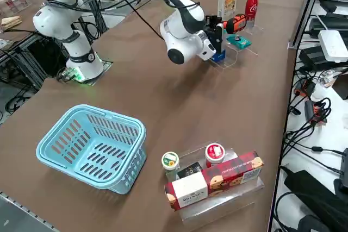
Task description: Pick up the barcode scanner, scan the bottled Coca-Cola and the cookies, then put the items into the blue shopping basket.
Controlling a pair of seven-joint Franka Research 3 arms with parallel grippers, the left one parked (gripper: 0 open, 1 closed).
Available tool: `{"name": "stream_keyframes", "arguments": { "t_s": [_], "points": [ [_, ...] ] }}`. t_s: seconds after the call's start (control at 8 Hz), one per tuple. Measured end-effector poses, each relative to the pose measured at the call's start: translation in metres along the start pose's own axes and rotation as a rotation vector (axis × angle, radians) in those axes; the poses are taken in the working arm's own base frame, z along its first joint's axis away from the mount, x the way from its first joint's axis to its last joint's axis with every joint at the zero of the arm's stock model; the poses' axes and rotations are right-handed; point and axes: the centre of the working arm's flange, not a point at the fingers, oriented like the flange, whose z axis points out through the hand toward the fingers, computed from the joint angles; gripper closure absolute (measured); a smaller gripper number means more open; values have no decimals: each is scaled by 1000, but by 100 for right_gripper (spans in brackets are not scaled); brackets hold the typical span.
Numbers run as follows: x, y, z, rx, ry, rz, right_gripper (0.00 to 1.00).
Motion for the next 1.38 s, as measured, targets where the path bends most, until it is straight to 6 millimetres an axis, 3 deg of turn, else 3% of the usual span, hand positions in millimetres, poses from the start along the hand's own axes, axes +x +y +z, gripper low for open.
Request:
{"name": "stream_keyframes", "arguments": {
  "t_s": [1.0, 1.38],
  "points": [
    [1, 2, 2, 22, 24, 7, 57],
    [-21, -5, 14, 29, -14, -17, 57]
  ]
}}
